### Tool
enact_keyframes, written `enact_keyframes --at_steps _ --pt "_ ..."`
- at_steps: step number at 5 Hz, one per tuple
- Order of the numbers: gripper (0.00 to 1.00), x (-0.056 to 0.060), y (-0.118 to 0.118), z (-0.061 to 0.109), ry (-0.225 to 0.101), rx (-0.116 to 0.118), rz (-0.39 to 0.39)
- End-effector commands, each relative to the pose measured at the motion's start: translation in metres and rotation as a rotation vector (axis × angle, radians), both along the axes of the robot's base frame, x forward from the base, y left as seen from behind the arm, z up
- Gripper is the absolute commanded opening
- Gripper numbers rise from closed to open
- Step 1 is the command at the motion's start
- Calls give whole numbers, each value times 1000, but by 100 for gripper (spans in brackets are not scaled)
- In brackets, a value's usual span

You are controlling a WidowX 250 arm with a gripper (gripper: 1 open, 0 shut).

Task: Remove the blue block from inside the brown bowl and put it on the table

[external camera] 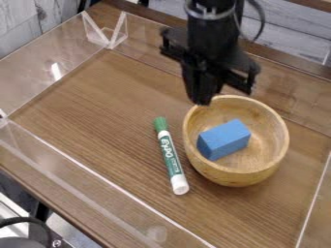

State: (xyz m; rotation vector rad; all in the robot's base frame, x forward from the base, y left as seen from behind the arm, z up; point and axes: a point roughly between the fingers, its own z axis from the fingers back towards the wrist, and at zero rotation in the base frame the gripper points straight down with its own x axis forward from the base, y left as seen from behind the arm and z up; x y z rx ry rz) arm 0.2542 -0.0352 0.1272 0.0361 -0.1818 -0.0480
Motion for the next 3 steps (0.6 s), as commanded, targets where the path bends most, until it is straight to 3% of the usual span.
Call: enact_keyframes --at_steps 1,3 --pt "100 6 -6 -7 -49 1 -20" --pt "100 10 -12 -24 -37 -11 -38"
